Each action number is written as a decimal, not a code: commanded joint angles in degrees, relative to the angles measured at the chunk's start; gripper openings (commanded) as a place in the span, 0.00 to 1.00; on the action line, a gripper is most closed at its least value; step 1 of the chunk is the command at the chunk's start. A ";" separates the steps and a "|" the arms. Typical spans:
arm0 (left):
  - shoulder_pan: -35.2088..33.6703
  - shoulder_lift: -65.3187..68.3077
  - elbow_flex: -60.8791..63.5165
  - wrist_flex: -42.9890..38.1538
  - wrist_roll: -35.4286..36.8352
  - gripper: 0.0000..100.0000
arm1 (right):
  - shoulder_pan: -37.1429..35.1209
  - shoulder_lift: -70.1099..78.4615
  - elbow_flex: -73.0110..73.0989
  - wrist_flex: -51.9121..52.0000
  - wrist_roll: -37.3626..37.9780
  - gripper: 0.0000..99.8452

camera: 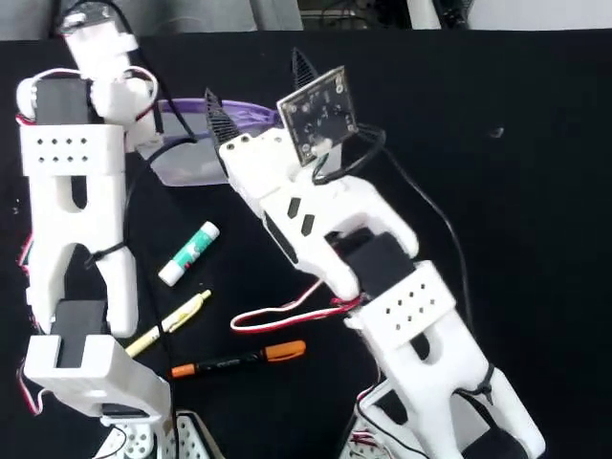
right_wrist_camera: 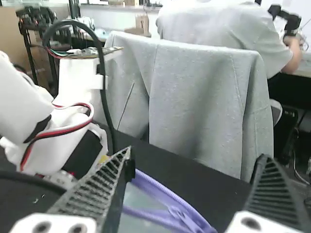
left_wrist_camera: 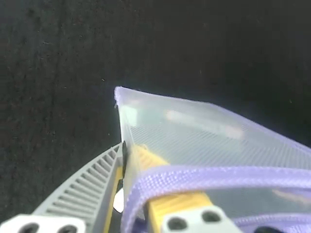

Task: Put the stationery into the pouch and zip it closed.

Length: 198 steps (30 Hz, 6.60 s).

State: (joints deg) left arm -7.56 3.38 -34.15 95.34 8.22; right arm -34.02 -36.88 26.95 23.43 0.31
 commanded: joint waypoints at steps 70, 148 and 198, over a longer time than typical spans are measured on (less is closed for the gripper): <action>-63.25 -0.97 4.70 -22.33 -4.13 0.03 | -28.31 57.01 -15.60 30.51 32.18 0.17; 5.85 -5.10 -3.74 5.36 2.73 0.03 | 7.56 -10.24 26.86 -42.73 -6.42 0.01; 4.18 -5.27 3.03 0.62 2.73 0.03 | 2.20 1.19 30.64 -55.65 -13.01 0.01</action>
State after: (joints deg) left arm -2.55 0.13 -30.90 97.36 10.42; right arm -32.00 -36.53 60.44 -29.85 -13.67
